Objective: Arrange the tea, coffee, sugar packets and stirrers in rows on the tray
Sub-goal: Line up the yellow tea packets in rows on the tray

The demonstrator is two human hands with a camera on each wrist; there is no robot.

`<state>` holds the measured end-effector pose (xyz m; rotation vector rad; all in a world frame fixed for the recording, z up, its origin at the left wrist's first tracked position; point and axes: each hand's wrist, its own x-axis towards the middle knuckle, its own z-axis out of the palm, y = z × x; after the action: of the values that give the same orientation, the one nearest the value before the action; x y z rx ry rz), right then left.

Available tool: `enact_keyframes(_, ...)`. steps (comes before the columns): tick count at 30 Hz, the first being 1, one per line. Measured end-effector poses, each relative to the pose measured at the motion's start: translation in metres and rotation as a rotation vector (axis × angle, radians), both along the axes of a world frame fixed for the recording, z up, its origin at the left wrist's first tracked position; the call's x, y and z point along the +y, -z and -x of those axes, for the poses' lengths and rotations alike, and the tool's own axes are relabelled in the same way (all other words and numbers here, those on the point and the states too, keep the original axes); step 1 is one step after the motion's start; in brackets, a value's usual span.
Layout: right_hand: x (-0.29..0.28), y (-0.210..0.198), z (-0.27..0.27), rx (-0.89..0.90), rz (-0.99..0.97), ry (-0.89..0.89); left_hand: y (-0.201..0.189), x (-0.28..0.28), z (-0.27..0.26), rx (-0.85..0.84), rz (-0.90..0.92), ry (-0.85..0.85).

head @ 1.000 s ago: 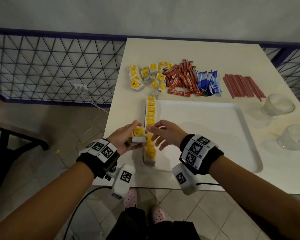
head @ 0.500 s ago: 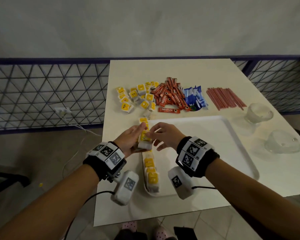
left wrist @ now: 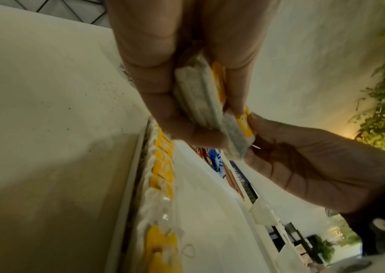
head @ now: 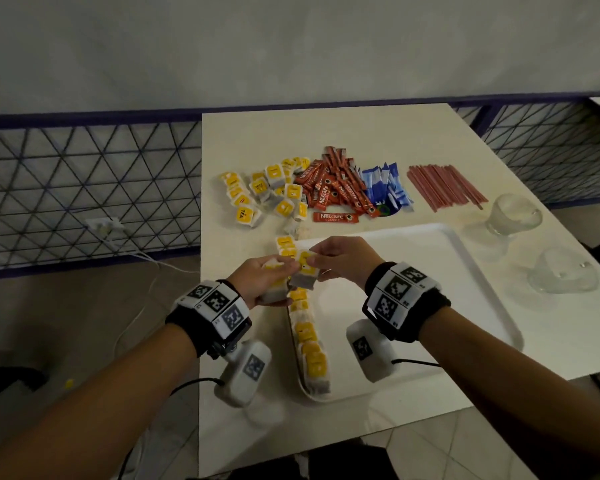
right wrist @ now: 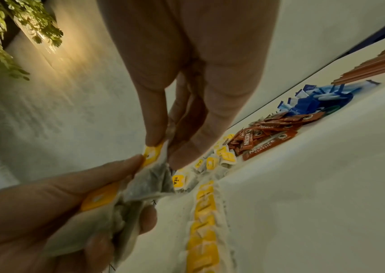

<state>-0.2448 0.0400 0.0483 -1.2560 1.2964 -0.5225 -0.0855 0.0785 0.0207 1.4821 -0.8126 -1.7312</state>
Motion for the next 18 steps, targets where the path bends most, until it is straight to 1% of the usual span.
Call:
enact_keyframes(3, -0.013, 0.009, 0.003, 0.13, 0.016, -0.096, 0.004, -0.005, 0.0, -0.067, -0.034, 0.03)
enact_keyframes(6, -0.028, 0.021, 0.006, 0.226, 0.027, -0.156, 0.008, -0.011, -0.003, -0.133, -0.034, -0.01)
enact_keyframes(7, -0.034, 0.026, 0.007, 0.259, 0.034, -0.171, 0.008, -0.013, -0.004, -0.128, -0.042, -0.054)
enact_keyframes(10, -0.052, 0.038, 0.008, 0.371, 0.071, -0.237, 0.006, -0.016, -0.005, -0.03, -0.078, -0.195)
enact_keyframes(15, -0.085, 0.049, 0.002, 0.481, 0.047, -0.357, 0.007, -0.022, -0.009, 0.012, -0.096, -0.32)
enact_keyframes(18, -0.099, 0.052, -0.006, 0.521, 0.071, -0.415, 0.009, -0.025, -0.011, 0.027, -0.119, -0.382)
